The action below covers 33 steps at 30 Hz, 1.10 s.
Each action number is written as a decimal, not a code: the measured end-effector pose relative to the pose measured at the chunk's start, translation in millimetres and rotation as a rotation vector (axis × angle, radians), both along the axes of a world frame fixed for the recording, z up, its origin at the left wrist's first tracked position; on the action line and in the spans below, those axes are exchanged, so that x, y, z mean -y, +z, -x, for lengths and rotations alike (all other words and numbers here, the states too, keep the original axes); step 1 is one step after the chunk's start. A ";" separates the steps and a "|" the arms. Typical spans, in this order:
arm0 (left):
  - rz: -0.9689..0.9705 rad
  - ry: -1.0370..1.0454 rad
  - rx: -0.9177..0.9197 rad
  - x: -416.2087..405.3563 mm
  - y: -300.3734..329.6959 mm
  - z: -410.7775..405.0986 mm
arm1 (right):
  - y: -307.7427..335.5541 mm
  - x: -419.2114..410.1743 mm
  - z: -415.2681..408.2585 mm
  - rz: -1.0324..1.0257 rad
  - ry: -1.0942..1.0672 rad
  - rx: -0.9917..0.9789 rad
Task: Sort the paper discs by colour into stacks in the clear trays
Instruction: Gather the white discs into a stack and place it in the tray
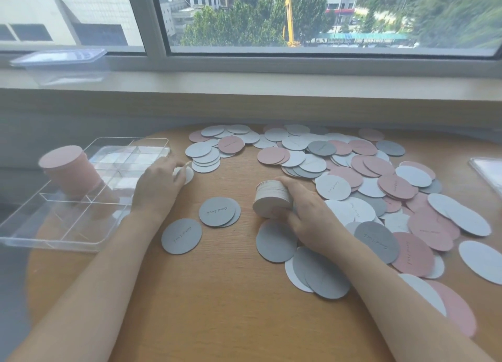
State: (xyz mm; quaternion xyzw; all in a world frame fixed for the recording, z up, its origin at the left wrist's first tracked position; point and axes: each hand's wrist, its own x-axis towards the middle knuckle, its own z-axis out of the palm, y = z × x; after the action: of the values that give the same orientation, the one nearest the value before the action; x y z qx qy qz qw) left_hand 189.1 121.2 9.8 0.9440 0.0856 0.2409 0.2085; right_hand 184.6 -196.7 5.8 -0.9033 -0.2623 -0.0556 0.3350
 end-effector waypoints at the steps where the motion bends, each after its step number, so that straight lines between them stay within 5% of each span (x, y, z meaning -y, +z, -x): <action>1: -0.005 0.002 -0.035 -1.1 -1.3 -1.0 | 0.5 0.1 0.4 -0.002 -0.001 -0.002; 20: -0.298 0.004 -0.514 -11.9 19.5 -20.0 | 1.2 0.1 1.6 -0.005 0.007 -0.022; 28: -0.401 0.093 -0.453 -3.7 24.8 -14.7 | -1.0 0.7 0.4 0.003 0.020 -0.015; 33: -0.117 0.068 -0.243 -4.3 24.2 4.5 | -2.2 -0.4 -0.6 0.015 0.017 -0.004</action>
State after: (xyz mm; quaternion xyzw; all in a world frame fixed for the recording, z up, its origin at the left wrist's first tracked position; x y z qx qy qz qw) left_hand 184.6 125.5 34.0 0.9733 0.1279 0.1364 0.1331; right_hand 185.2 -196.3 3.6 -0.9035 -0.2699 -0.0489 0.3293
